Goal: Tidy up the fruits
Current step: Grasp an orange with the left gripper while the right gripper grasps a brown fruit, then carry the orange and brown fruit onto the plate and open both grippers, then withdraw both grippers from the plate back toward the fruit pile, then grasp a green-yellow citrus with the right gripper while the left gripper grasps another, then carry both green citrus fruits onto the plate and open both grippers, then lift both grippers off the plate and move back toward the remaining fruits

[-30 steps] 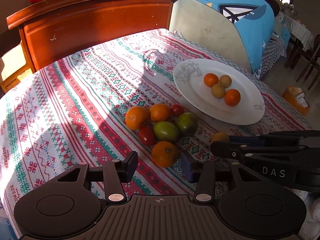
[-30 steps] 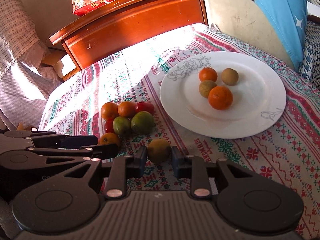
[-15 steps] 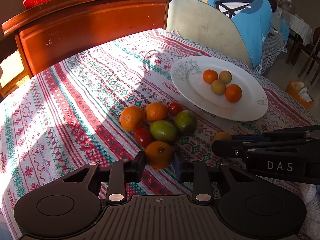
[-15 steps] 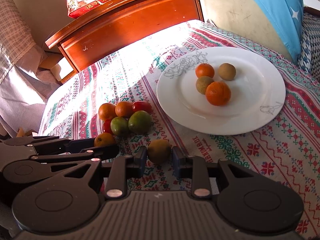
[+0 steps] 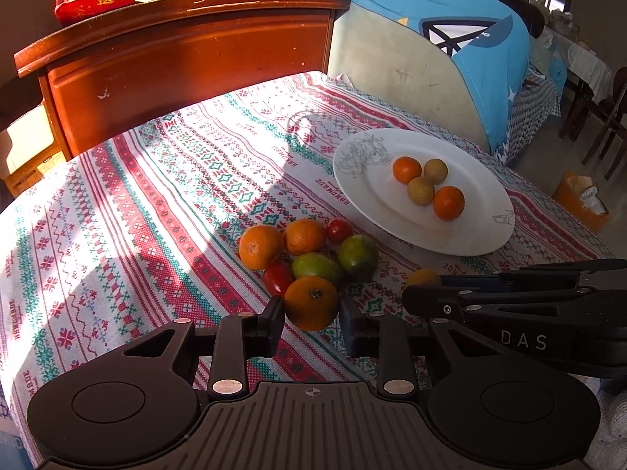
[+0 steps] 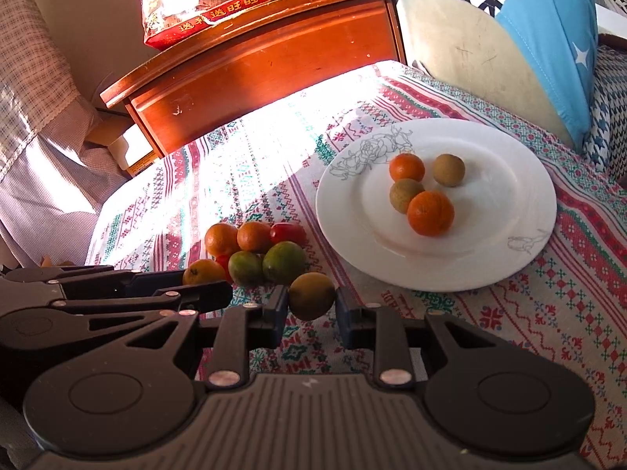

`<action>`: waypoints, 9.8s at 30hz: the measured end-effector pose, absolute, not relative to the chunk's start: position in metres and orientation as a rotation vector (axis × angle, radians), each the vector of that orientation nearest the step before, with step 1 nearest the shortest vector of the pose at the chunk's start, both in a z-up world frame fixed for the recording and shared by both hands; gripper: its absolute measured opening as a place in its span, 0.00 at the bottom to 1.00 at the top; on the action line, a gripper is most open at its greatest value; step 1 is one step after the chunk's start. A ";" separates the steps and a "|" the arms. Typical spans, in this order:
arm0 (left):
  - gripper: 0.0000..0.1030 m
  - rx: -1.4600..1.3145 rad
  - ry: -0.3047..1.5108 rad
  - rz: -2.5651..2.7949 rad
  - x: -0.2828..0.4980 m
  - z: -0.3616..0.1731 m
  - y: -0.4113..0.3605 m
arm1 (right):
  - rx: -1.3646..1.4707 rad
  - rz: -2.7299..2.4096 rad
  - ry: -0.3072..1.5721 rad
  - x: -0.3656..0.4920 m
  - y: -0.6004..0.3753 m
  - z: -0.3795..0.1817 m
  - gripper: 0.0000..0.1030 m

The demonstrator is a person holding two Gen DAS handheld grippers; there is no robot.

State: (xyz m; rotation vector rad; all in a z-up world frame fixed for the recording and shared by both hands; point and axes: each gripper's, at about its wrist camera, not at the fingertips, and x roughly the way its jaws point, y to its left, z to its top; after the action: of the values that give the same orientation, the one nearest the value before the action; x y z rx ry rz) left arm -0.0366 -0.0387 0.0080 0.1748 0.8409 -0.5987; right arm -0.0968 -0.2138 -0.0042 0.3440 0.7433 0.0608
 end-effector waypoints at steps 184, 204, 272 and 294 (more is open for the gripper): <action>0.30 0.250 0.624 -0.739 -0.020 0.044 -0.072 | 0.551 0.006 0.644 -0.061 -0.294 0.038 0.29; 0.30 -0.015 0.771 -0.672 0.042 0.032 -0.127 | 0.730 -0.228 0.680 -0.057 -0.348 0.006 0.29; 0.48 0.084 0.860 -0.428 0.037 0.045 -0.008 | 0.417 0.133 0.763 -0.072 -0.169 -0.004 0.35; 0.47 0.111 0.891 -0.440 0.037 0.028 0.012 | 0.240 0.139 0.788 -0.051 -0.135 -0.026 0.16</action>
State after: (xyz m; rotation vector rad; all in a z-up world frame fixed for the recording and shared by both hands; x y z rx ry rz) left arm 0.0374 0.0116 0.0275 0.1106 0.8911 -0.4404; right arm -0.0509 -0.1352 -0.0263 0.2400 0.7883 0.1395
